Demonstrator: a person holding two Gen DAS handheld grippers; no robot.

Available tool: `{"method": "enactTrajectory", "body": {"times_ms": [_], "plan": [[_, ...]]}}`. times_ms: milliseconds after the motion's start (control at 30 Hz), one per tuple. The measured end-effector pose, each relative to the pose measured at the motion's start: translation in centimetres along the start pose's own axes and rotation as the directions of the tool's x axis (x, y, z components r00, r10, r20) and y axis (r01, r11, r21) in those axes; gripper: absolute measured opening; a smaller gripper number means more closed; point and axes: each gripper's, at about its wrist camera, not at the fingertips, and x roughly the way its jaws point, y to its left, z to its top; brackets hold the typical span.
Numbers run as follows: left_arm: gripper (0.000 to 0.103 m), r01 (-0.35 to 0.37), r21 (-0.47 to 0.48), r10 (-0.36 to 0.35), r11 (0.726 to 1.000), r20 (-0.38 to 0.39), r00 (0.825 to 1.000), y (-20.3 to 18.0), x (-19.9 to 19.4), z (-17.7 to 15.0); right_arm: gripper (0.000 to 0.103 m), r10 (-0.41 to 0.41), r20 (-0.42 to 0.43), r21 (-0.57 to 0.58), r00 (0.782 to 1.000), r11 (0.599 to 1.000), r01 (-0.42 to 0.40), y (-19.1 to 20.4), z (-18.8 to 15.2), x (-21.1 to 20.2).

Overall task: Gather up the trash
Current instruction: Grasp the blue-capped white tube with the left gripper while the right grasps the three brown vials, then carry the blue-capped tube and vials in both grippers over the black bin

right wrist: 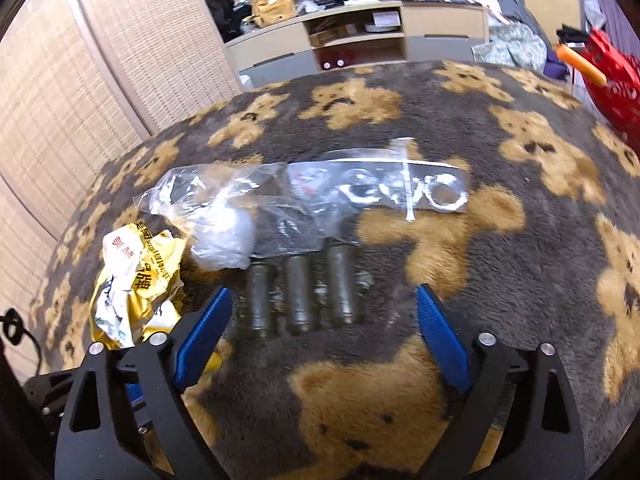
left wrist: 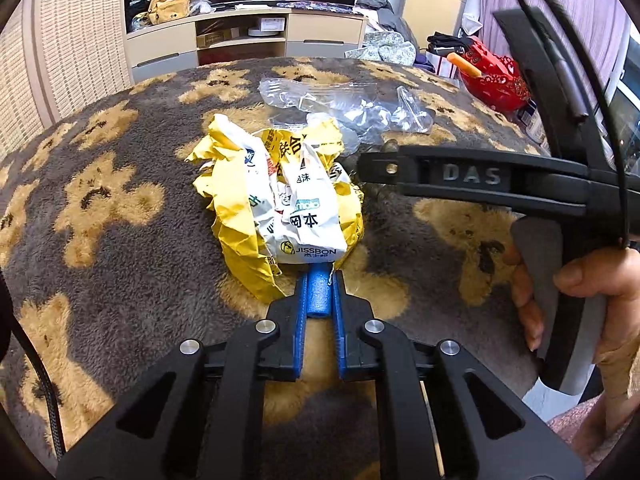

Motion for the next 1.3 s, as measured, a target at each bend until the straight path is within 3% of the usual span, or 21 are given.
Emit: {"method": "enactTrajectory", "body": {"times_ms": [233, 333, 433, 567, 833, 1300], "plan": [[0.01, -0.001, -0.017, 0.0, 1.0, -0.009, 1.0, 0.6, -0.8, -0.7, 0.091, -0.098, -0.011, -0.061, 0.995, 0.993, 0.097, 1.4, 0.5, 1.2], [0.01, -0.003, -0.032, 0.003, 0.999, -0.013, 1.0, 0.7, -1.1, -0.9, 0.075, -0.17, -0.011, -0.097, 0.985, 0.981, 0.168, 1.7, 0.3, 1.2], [0.01, -0.008, -0.034, 0.008, 0.999, -0.019, 1.0, 0.4, -1.5, -1.5, 0.057, -0.179, -0.012, -0.078, 0.984, 0.981, 0.178, 0.9, 0.1, 0.6], [0.01, -0.007, -0.043, 0.006, 0.999, -0.024, 1.0, 0.0, -2.2, -2.4, 0.018, -0.158, -0.027, -0.035, 0.987, 0.987, 0.157, -1.1, -0.4, -0.8], [0.01, 0.017, -0.069, -0.019, 0.997, -0.035, 0.999, -1.9, -3.9, -4.5, 0.016, -0.006, -0.044, 0.067, 0.999, 0.998, 0.009, -4.3, -4.1, -4.5], [0.01, 0.048, -0.103, -0.052, 0.994, -0.04, 0.998, -5.5, -6.5, -8.3, 0.016, 0.046, -0.041, 0.076, 0.998, 0.996, -0.043, -5.3, -11.8, -10.9]]}}
